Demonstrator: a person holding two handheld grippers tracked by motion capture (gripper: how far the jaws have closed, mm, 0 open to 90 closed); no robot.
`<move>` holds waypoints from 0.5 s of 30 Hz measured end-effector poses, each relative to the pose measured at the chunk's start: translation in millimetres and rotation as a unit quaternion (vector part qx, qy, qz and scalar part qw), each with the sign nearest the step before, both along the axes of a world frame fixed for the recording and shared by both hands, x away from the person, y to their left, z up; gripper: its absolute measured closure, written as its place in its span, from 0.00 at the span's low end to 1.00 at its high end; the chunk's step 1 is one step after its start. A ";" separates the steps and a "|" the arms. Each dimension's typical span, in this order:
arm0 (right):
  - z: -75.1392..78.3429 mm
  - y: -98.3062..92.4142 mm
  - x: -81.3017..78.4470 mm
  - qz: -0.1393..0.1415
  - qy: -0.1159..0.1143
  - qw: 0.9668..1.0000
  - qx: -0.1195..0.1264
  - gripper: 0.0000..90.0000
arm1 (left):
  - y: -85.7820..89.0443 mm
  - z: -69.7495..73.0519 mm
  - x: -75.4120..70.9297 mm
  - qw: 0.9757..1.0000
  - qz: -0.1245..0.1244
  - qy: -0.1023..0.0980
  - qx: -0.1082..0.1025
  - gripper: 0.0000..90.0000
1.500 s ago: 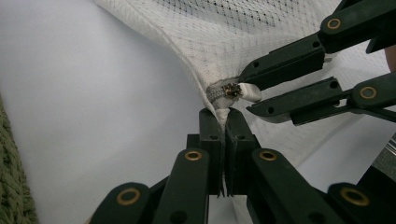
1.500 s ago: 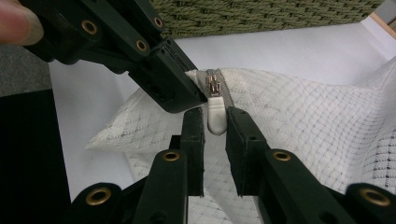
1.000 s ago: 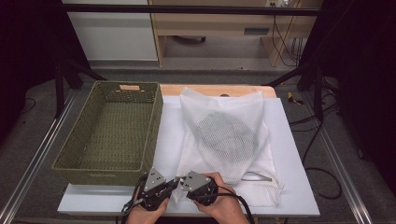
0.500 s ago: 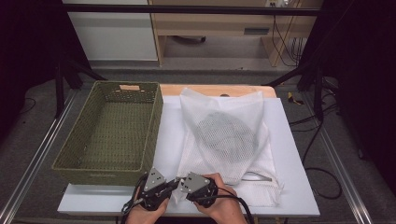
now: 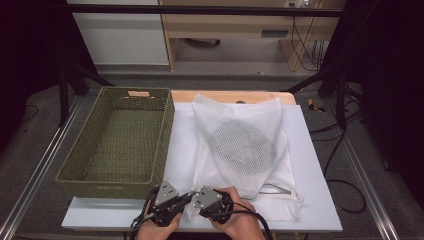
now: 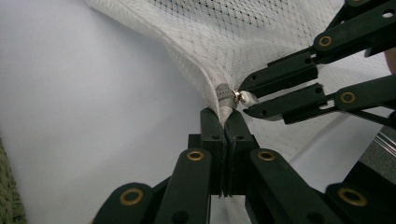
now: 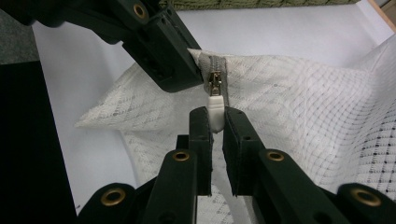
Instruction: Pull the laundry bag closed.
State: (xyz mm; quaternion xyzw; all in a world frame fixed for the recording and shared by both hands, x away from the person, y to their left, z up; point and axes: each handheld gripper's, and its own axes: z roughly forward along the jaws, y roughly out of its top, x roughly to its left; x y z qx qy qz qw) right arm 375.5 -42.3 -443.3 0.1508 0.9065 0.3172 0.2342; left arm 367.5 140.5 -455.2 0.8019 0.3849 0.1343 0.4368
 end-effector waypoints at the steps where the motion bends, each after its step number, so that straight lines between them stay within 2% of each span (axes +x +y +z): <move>1: -0.8 -0.5 0.7 0.000 0.001 1.000 -0.003 0.91 | 0.2 0.5 0.1 1.000 -0.001 0.000 -0.001 0.99; 2: -1.4 -0.7 0.8 -0.004 0.001 1.000 -0.004 0.91 | 0.0 1.0 0.1 1.000 0.001 0.000 -0.007 0.99; 3: -2.2 -1.5 1.5 -0.003 0.000 1.000 -0.007 0.91 | 0.6 1.7 0.1 1.000 -0.002 0.001 -0.003 0.99; 6: -3.2 -2.4 3.0 -0.005 0.001 1.000 -0.008 0.91 | 0.1 2.2 -0.4 1.000 -0.001 0.000 -0.009 1.00; 10: -8.5 -6.7 7.4 -0.016 0.001 0.999 -0.028 0.91 | 2.4 4.6 -0.8 1.000 0.002 -0.003 -0.015 1.00; 12: -10.0 -11.6 10.6 -0.021 0.012 1.000 -0.015 0.91 | 3.4 3.6 -0.5 1.000 0.003 -0.003 -0.013 0.99; 15: -8.0 -15.2 11.5 -0.014 0.014 1.000 -0.009 0.91 | 4.0 3.4 -0.2 1.000 0.005 -0.002 -0.013 0.99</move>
